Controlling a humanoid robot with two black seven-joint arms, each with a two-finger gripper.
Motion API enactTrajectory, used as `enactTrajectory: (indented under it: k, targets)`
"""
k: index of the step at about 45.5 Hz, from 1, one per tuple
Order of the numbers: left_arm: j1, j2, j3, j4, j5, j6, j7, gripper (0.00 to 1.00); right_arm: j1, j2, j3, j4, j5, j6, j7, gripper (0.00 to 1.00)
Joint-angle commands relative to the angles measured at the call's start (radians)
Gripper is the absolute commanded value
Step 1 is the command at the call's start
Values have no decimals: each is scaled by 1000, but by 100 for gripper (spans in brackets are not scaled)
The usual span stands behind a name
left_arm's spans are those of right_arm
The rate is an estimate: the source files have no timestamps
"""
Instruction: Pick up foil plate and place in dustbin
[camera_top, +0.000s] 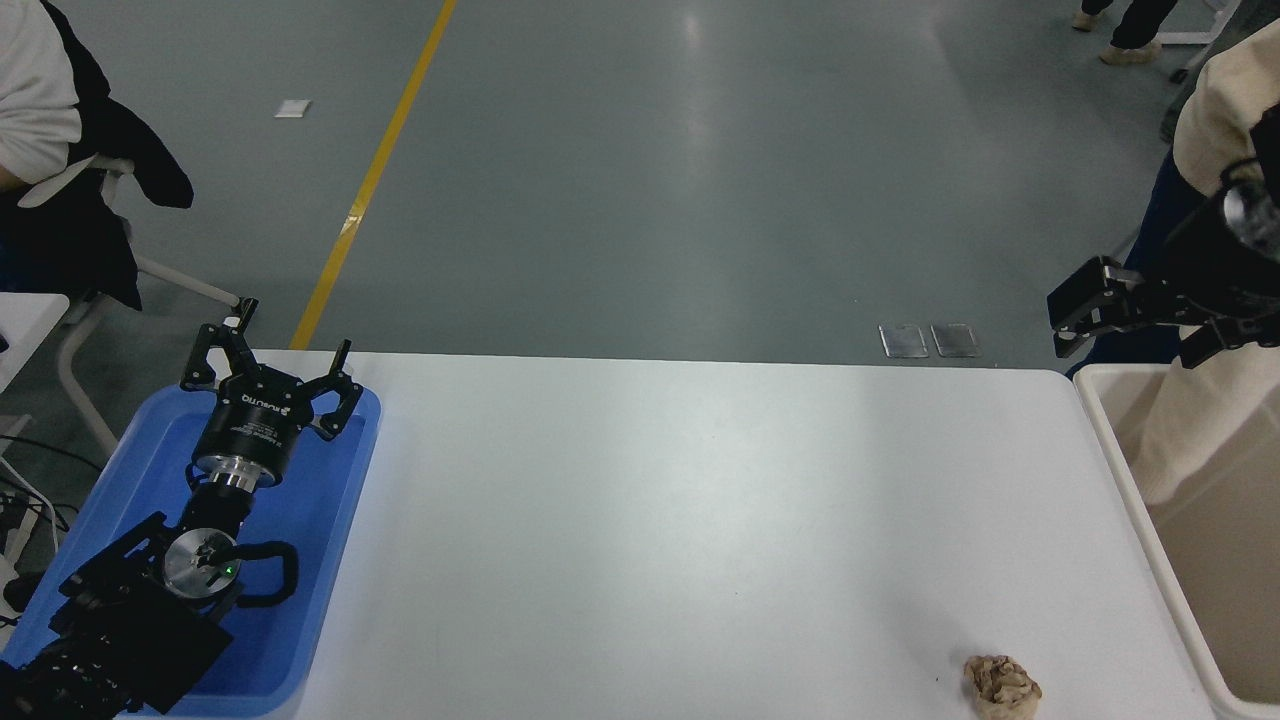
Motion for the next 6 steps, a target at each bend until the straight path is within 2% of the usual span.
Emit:
enactTrajectory:
  k: [1,6]
  targets:
    - [0,0,0,0,1,0,0,100,56,61,-6,3,6,11,0,100]
    - [0,0,0,0,1,0,1,100,50,66,-3,3,9,11,0,100]
